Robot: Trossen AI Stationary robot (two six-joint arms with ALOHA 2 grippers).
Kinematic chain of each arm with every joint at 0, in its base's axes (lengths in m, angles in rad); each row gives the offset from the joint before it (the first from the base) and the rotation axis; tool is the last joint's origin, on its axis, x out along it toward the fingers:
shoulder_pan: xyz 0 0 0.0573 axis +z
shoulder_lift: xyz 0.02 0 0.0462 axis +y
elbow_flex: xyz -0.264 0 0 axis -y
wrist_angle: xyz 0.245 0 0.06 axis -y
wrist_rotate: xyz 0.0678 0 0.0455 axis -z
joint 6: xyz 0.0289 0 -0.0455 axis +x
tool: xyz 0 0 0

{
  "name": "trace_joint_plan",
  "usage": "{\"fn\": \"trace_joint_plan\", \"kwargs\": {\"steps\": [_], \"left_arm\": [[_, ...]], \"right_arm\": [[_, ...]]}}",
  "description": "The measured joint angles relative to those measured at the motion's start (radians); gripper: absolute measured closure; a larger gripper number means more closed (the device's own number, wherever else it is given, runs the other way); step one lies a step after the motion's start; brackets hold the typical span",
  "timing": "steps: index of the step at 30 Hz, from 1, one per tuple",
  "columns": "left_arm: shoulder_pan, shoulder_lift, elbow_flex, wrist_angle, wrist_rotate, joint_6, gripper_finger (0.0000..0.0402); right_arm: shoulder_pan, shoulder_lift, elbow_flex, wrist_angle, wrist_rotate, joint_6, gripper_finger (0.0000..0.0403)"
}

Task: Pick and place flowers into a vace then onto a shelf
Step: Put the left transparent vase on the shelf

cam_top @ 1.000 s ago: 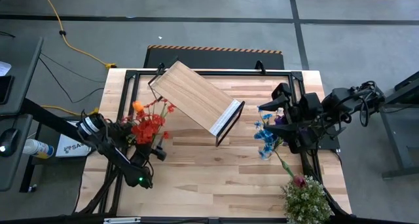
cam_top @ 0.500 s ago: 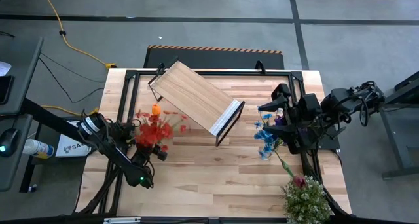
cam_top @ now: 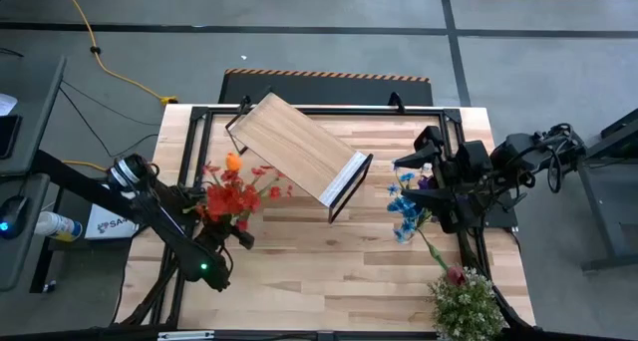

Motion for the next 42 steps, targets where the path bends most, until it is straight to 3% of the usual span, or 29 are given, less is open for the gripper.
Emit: {"fn": "trace_joint_plan", "kwargs": {"steps": [11,19,25,34,38,42], "left_arm": [[0.063,-0.176,0.199,0.003,-0.206,0.328,0.0206],[0.24,-0.188,0.43,0.004,-0.286,0.62,0.0206],[0.39,-0.191,0.498,0.005,-0.374,0.657,0.0206],[0.624,-0.194,0.517,0.099,-0.378,0.712,0.0206],[0.72,-0.194,0.517,0.252,-0.35,0.87,0.0206],[0.829,-0.194,0.517,0.511,-0.262,1.155,0.0206]], "right_arm": [[0.0,0.0,0.0,0.042,-0.01,0.003,0.0142],[0.0,-0.02,-0.001,0.073,-0.009,0.0,0.0142],[0.0,-0.073,-0.001,0.072,-0.011,-0.008,0.0142],[0.0,-0.157,-0.001,0.064,-0.006,-0.086,0.0142],[0.0,-0.181,-0.001,0.062,-0.006,-0.106,0.0142],[0.0,-0.193,-0.001,0.055,-0.003,-0.12,0.0142]]}}
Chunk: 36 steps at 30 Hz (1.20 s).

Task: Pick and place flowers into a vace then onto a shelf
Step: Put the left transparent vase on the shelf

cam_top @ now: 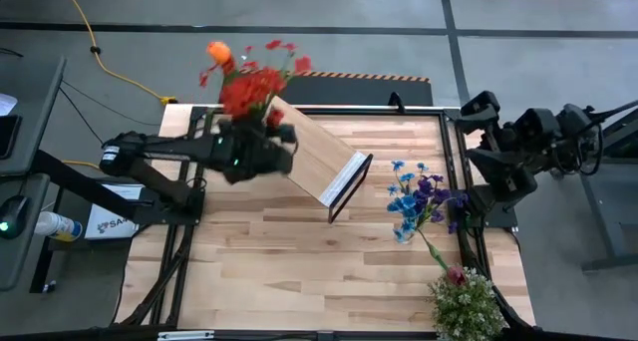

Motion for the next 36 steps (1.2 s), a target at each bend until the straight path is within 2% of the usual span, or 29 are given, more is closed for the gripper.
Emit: {"fn": "trace_joint_plan", "kwargs": {"steps": [3,5,10,17,23,31,36], "left_arm": [[0.092,0.0,0.0,0.213,0.107,0.249,0.0206],[0.15,0.006,0.001,0.32,0.175,0.358,0.0206],[0.256,0.039,0.002,0.405,0.273,0.444,0.0206],[0.305,0.121,0.002,0.358,0.309,0.425,0.0206],[0.305,0.149,-0.013,0.197,0.271,0.266,0.0206],[0.304,0.117,-0.172,0.216,0.229,0.069,0.0206],[0.301,0.095,-0.244,0.318,0.184,0.057,0.0206]], "right_arm": [[0.0,0.0,0.0,-0.006,0.003,-0.014,0.0142],[0.0,0.0,0.0,-0.007,0.004,-0.013,0.0142],[0.0,0.0,0.0,-0.016,0.004,-0.012,0.0142],[0.0,0.0,0.0,-0.023,0.003,-0.011,0.0142],[0.0,0.0,0.0,-0.027,0.003,-0.012,0.0142],[0.0,0.0,0.0,-0.044,0.004,-0.018,0.0142],[0.0,0.0,0.0,-0.045,0.041,-0.035,0.0142]]}}
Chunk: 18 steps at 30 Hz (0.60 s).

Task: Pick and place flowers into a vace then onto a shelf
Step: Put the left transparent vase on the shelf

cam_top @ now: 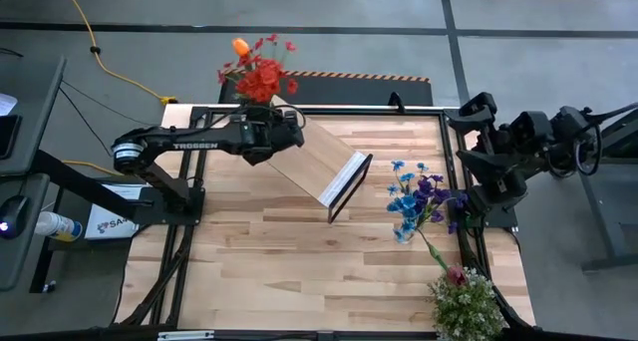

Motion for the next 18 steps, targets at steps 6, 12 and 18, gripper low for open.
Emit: {"fn": "trace_joint_plan", "kwargs": {"steps": [6,12,18], "left_arm": [[-0.002,-0.005,-0.03,0.029,-0.013,-0.004,0.0206],[-0.006,-0.004,-0.031,0.027,-0.015,-0.006,0.0204],[-0.006,0.003,-0.038,0.015,0.051,-0.009,0.0106]], "right_arm": [[0.0,0.0,0.0,-0.013,0.043,-0.002,0.0142],[0.0,0.001,0.0,-0.015,0.045,-0.002,0.0142],[0.0,0.001,0.0,-0.015,0.045,-0.002,0.0142]]}}
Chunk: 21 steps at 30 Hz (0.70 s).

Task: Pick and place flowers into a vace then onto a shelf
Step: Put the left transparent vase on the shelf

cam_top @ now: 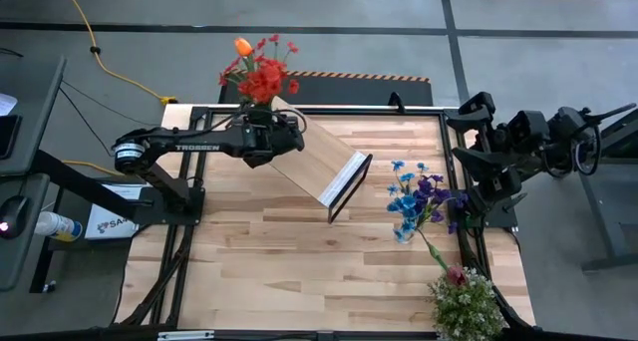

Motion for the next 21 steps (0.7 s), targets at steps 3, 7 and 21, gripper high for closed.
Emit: {"fn": "trace_joint_plan", "kwargs": {"steps": [3,7,21], "left_arm": [[0.0,-0.002,0.002,0.003,-0.007,0.0,0.0081],[-0.007,-0.001,0.002,0.003,-0.013,0.0,0.0064],[-0.097,-0.027,0.005,-0.071,-0.074,0.002,0.0065]], "right_arm": [[0.0,0.0,0.0,0.0,0.0,0.0,0.0142],[0.0,0.0,0.0,0.0,0.0,0.0,0.0142],[0.0,0.0,0.0,-0.002,0.0,0.0,0.0142]]}}
